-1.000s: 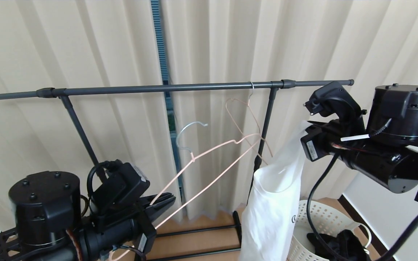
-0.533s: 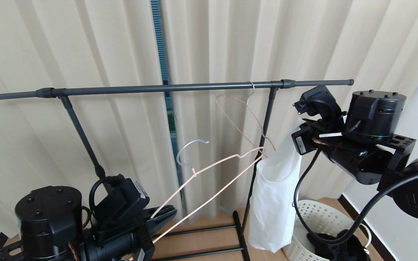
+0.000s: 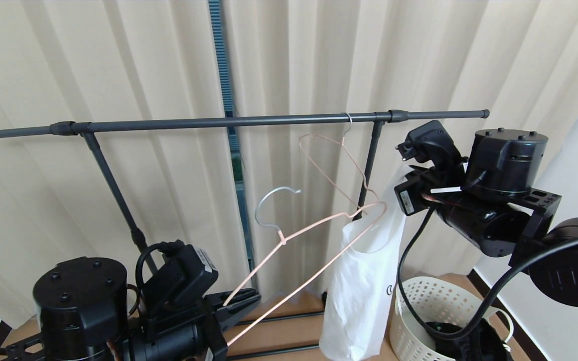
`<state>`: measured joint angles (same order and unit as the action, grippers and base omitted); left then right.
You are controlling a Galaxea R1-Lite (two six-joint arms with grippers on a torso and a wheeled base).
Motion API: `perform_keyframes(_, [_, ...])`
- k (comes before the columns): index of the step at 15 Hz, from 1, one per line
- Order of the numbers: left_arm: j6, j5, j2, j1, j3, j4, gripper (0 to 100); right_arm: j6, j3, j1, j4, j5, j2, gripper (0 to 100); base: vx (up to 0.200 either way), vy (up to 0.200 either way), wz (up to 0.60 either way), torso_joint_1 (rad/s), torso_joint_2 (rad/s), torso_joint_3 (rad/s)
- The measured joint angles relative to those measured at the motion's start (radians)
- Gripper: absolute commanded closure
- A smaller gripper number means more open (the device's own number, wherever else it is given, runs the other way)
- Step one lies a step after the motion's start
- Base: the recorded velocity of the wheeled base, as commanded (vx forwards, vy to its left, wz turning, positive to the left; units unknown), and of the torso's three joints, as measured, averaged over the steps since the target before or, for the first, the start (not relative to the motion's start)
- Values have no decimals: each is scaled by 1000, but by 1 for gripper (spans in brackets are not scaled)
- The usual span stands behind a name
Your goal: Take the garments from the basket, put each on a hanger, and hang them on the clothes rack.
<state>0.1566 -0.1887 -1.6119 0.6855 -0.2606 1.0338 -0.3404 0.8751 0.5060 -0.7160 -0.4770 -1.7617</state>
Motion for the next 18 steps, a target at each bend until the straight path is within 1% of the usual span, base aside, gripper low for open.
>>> perform_keyframes(5, [-38, 8, -36, 17, -38, 0, 100, 2, -6, 28, 0, -1, -9, 100, 0, 0, 0, 0, 0, 0])
perform_keyframes(7, [-70, 23, -54, 20, -56, 0, 100, 3, -11, 45, 0, -18, -9, 100, 0, 0, 0, 0, 0, 0])
perform_keyframes(12, [-77, 31, -70, 26, -71, 0, 100, 4, -15, 58, -6, -21, -9, 100, 0, 0, 0, 0, 0, 0])
perform_keyframes(15, [-104, 117, -84, 26, -99, 0, 100, 3, -19, 59, -6, -44, -9, 100, 0, 0, 0, 0, 0, 0])
perform_keyframes(18, [-129, 163, -108, 27, -126, 0, 100, 3, -34, 96, -5, -86, -9, 100, 0, 0, 0, 0, 0, 0])
